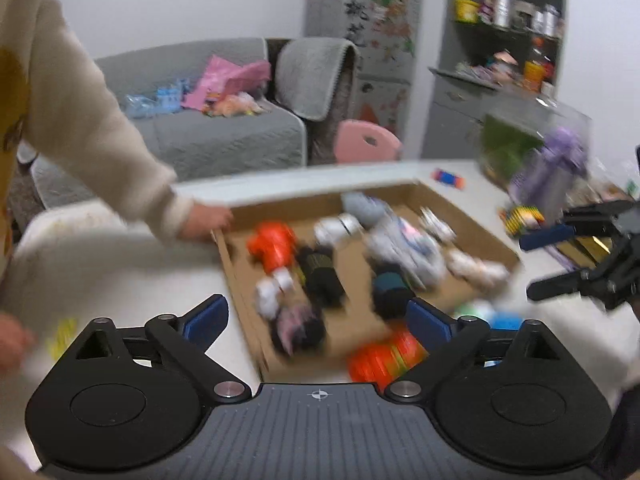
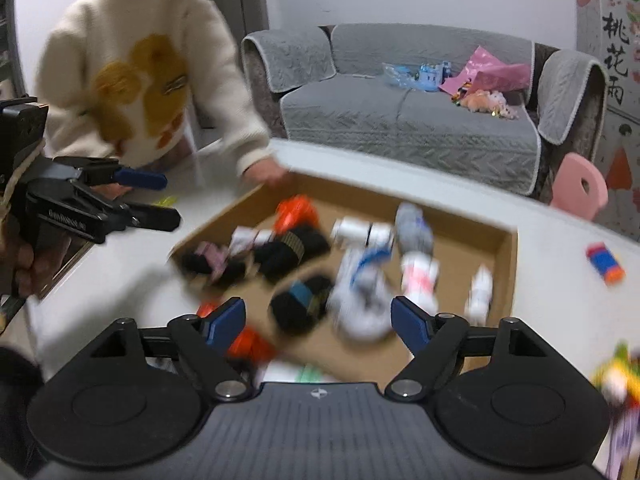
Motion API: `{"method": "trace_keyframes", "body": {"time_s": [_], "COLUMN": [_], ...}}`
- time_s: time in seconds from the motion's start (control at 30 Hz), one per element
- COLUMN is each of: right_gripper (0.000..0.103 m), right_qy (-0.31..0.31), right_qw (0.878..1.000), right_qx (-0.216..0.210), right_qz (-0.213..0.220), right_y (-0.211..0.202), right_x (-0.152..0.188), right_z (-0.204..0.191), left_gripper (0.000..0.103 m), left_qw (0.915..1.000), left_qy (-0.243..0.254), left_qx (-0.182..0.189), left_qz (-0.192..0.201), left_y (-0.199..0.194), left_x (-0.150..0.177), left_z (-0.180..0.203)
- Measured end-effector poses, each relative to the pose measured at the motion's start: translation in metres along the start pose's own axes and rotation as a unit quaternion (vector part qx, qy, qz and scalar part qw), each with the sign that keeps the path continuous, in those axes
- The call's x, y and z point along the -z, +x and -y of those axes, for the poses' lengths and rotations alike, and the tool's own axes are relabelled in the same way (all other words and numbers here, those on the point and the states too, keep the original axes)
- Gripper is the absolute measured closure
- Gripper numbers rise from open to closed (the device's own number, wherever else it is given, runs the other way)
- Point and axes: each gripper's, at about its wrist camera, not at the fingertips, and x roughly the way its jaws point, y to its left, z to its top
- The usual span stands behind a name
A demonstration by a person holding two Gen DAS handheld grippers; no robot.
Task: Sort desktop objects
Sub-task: 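Grasp the light blue knit sock with the left gripper while the right grasps the blue pink-striped sock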
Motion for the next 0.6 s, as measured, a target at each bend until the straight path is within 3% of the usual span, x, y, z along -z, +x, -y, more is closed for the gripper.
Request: {"method": "trace_keyframes", "body": {"time_s": [0.17,0.4,0.6], "right_gripper": [0.023,0.023,0.019], "right_qy": [0.018,0.049,0.034], "right_qw": [1.0,0.999,0.998], "right_qx": [-0.013,0.015,0.034], "right_qz": [-0.009,-0.017,-0.04], "right_y": [-0.011,0.019,0.044], "right_x": [0.033,0.03,0.035], "right_z": [-0.01,-0.013,-0.017], "left_gripper": [0.003,0.004,0.003], "left_qw": [0.9993,0.9965,0.9948], "left_qy": [-0.016,-0.049,-0.058], "left_qx": [0.016,0.025,0.033], "left_qz": [-0.03,-0.063,-0.076], "left_y": [0.0,0.017,0.022], "left_x": [0.039,0.057,0.067], "left_z": [0.017,0.023,0.029]}}
